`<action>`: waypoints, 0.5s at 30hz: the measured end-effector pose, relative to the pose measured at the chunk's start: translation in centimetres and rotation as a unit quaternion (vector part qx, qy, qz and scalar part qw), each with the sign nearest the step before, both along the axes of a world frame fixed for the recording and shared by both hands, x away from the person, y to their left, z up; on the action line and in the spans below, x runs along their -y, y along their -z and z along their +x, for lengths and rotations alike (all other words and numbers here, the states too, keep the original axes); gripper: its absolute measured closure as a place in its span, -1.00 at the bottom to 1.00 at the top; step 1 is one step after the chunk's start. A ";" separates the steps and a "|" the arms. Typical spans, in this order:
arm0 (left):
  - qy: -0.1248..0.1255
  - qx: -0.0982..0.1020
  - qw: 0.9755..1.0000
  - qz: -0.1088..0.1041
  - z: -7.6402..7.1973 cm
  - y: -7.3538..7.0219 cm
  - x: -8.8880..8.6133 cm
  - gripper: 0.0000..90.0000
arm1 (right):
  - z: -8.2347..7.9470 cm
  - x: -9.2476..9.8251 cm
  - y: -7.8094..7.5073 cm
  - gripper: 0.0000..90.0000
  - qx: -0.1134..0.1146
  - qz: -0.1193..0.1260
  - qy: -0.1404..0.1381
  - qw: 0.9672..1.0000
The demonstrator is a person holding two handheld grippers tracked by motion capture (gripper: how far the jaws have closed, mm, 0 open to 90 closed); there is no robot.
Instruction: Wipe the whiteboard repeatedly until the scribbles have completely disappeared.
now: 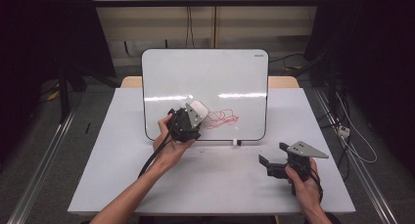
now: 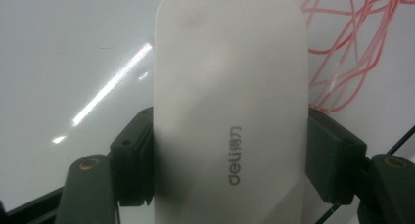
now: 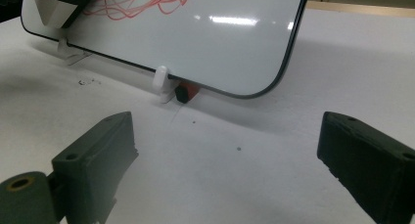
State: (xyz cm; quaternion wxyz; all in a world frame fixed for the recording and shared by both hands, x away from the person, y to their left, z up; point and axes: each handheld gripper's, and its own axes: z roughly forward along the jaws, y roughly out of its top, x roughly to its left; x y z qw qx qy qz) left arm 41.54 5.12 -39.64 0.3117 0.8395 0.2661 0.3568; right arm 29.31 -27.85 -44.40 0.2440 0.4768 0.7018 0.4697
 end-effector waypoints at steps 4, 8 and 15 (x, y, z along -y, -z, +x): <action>0.003 -0.005 1.000 -0.008 0.2 -0.1 -0.2 -0.32 | 0.0 0.1 0.0 -0.84 -0.001 0.001 0.001 1.000; 0.000 -0.011 1.000 -0.014 0.5 -0.6 -0.5 -0.32 | 0.1 0.1 0.1 -0.84 -0.001 0.002 0.001 1.000; -0.006 -0.013 1.000 -0.016 1.2 -1.4 -1.3 -0.32 | 0.0 0.1 0.0 -0.84 -0.001 0.002 0.001 1.000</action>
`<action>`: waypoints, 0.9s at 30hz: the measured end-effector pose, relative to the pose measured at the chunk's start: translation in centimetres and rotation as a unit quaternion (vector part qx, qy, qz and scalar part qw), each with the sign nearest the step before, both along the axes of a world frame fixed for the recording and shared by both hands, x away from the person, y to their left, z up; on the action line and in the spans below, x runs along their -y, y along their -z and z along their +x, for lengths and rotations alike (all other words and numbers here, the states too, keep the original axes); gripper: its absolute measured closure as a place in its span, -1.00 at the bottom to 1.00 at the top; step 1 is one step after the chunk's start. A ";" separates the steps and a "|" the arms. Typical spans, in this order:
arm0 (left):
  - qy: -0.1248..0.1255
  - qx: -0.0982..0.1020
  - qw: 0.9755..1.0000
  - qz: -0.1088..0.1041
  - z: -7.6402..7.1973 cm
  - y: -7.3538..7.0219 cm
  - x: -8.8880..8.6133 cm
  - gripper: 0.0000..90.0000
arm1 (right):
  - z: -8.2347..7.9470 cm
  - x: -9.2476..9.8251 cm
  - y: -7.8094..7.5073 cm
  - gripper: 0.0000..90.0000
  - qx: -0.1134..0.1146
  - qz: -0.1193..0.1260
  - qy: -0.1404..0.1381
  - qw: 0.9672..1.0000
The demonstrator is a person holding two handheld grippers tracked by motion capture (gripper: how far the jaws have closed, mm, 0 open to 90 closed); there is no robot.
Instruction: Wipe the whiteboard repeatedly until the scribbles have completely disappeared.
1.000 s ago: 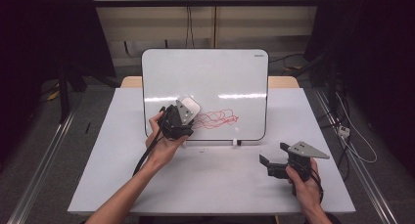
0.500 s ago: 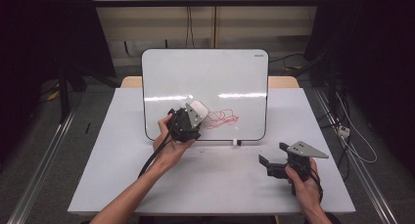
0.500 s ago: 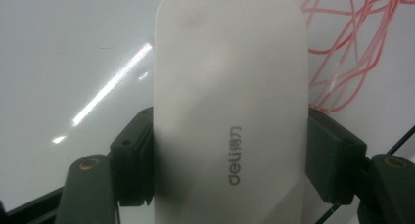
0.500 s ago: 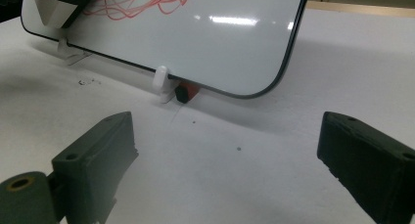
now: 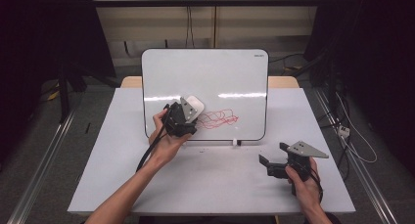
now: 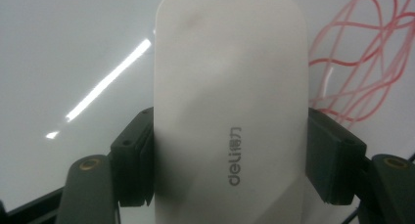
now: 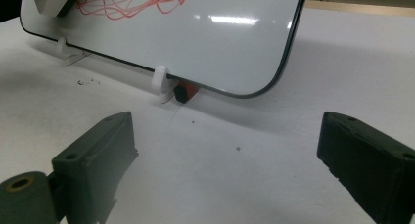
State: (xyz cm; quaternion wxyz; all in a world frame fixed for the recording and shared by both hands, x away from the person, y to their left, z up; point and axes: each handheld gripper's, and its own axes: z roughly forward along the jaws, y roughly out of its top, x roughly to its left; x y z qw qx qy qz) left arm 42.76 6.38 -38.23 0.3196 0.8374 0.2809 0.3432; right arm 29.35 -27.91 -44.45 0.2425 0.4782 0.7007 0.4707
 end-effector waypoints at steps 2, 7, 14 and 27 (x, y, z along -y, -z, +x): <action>-0.002 0.000 1.000 -0.005 0.3 -0.2 -0.3 -0.32 | 0.0 0.0 0.0 -0.84 0.000 0.000 0.000 1.000; -0.008 0.002 1.000 -0.010 0.5 -0.5 -0.6 -0.32 | 0.0 0.0 0.0 -0.84 -0.001 0.000 0.001 1.000; -0.015 0.003 1.000 -0.005 1.0 -1.1 -0.8 -0.32 | 0.0 0.1 0.0 -0.84 -0.001 -0.001 0.002 1.000; -0.002 0.013 1.000 0.007 0.3 -0.4 1.7 -0.32 | -0.1 -0.1 0.0 -0.84 0.000 -0.003 0.001 1.000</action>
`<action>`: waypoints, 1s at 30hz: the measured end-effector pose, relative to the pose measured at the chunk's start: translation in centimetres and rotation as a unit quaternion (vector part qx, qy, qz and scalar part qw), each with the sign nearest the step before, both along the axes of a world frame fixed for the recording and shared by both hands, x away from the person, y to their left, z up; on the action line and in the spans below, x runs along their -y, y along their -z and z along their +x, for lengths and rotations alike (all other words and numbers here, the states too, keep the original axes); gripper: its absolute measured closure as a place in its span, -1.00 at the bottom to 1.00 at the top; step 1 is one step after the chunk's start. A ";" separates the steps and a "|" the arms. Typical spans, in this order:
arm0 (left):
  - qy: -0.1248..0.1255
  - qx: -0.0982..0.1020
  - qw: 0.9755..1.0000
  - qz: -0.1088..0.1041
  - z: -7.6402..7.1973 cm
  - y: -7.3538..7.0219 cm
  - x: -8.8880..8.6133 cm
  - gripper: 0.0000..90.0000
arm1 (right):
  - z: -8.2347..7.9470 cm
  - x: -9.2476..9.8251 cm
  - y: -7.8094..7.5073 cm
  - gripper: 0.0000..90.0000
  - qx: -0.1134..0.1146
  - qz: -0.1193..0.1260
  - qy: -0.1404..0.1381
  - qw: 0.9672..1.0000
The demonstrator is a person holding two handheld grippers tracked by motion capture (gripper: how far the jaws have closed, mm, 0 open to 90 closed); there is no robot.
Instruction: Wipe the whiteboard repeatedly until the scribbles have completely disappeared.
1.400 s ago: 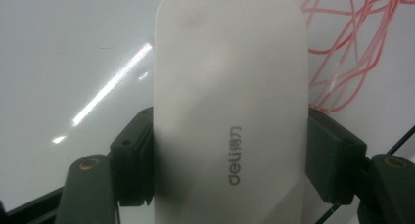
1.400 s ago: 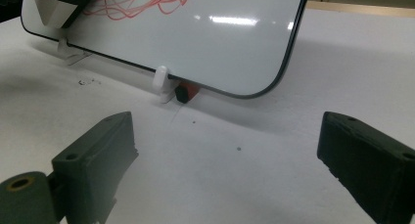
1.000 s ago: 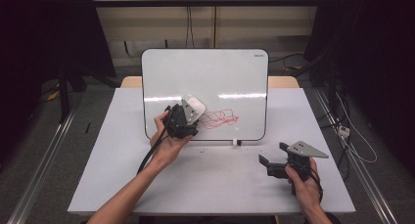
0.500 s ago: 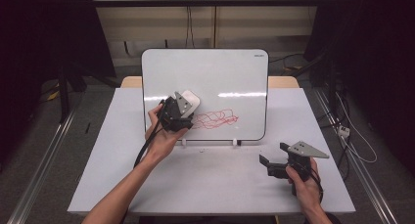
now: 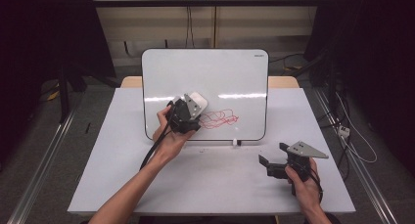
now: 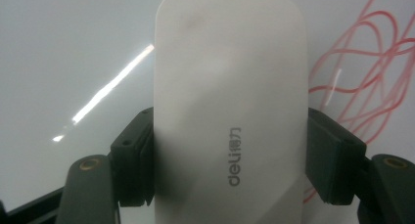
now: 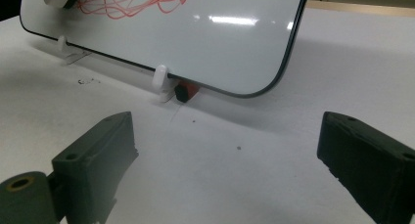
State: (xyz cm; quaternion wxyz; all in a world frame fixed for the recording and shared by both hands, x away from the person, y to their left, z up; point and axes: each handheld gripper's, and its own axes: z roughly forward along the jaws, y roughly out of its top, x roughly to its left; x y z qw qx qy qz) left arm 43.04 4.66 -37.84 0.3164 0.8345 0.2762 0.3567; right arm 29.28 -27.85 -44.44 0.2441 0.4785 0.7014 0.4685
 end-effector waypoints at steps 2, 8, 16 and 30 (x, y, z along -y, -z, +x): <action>0.006 0.000 1.000 0.004 -0.3 0.2 0.6 -0.32 | 0.0 0.1 0.0 -0.84 0.000 0.001 -0.001 1.000; 0.014 0.003 1.000 0.011 -0.8 0.8 1.8 -0.32 | -0.1 0.3 0.0 -0.84 0.003 0.001 0.001 1.000; 0.030 0.002 0.999 0.025 -1.9 2.0 3.2 -0.32 | 0.0 0.1 0.0 -0.84 0.002 0.001 -0.002 1.000; 0.027 -0.019 0.999 0.021 -1.0 1.0 1.0 -0.32 | 0.0 0.1 0.0 -0.84 0.000 0.002 0.000 1.000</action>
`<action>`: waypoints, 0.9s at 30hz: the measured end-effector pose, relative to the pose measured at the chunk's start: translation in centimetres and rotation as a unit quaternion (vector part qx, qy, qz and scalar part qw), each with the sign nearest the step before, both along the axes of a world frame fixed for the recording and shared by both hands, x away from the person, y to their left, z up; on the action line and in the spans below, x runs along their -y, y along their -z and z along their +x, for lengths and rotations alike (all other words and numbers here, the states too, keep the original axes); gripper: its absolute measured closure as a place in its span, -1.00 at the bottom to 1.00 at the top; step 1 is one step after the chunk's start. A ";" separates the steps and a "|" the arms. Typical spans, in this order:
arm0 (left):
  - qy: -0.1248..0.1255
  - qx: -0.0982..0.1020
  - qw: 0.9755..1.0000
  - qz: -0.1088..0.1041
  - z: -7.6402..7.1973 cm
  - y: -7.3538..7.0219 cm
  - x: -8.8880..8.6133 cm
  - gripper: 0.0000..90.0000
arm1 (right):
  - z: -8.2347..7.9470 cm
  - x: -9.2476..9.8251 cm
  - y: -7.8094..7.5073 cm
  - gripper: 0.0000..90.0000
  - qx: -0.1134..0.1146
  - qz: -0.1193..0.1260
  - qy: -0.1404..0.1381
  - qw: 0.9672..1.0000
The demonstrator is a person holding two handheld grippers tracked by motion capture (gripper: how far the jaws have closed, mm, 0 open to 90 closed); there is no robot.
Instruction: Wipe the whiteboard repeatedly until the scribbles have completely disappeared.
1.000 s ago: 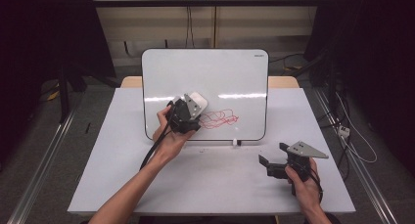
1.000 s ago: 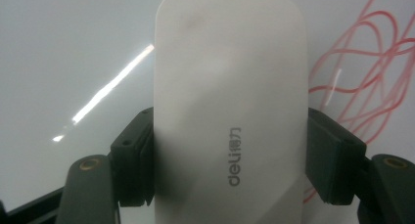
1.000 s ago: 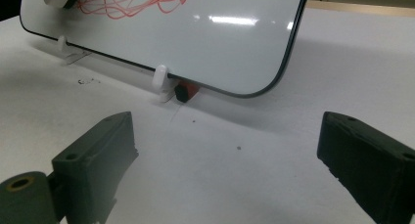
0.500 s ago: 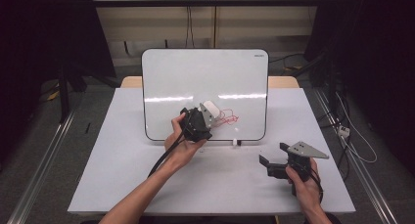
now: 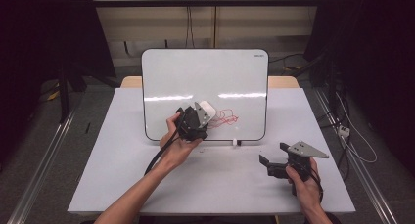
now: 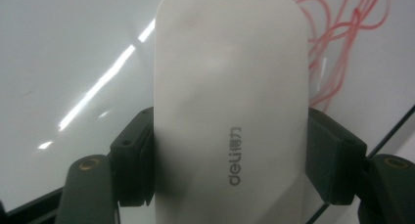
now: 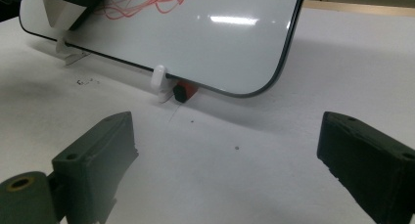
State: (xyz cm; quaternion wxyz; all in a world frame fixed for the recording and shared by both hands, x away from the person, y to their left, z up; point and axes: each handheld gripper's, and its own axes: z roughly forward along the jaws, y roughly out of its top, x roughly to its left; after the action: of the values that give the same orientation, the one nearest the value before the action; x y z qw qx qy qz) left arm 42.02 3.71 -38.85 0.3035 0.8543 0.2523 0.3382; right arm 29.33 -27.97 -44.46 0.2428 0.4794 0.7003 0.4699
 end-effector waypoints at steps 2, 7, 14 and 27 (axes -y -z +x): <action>-0.009 0.000 1.000 -0.006 0.3 -0.3 -0.7 -0.32 | 0.0 0.0 0.0 -0.84 0.000 0.000 -0.001 1.000; -0.013 -0.008 1.000 -0.012 0.8 -0.8 -1.9 -0.32 | 0.0 0.0 0.0 -0.84 0.000 -0.001 0.000 1.000; -0.033 0.007 0.999 -0.001 0.5 -0.6 -1.3 -0.32 | 0.0 0.0 0.0 -0.84 -0.001 -0.001 0.000 1.000; 0.013 0.021 0.999 0.041 -1.3 1.3 2.7 -0.32 | -0.1 0.0 0.0 -0.84 0.002 -0.001 0.000 1.000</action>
State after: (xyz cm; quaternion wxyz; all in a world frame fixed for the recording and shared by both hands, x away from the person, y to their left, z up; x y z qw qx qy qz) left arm 40.69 0.99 -40.20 0.2776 0.8620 0.2205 0.3624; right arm 29.24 -27.95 -44.43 0.2445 0.4782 0.7006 0.4698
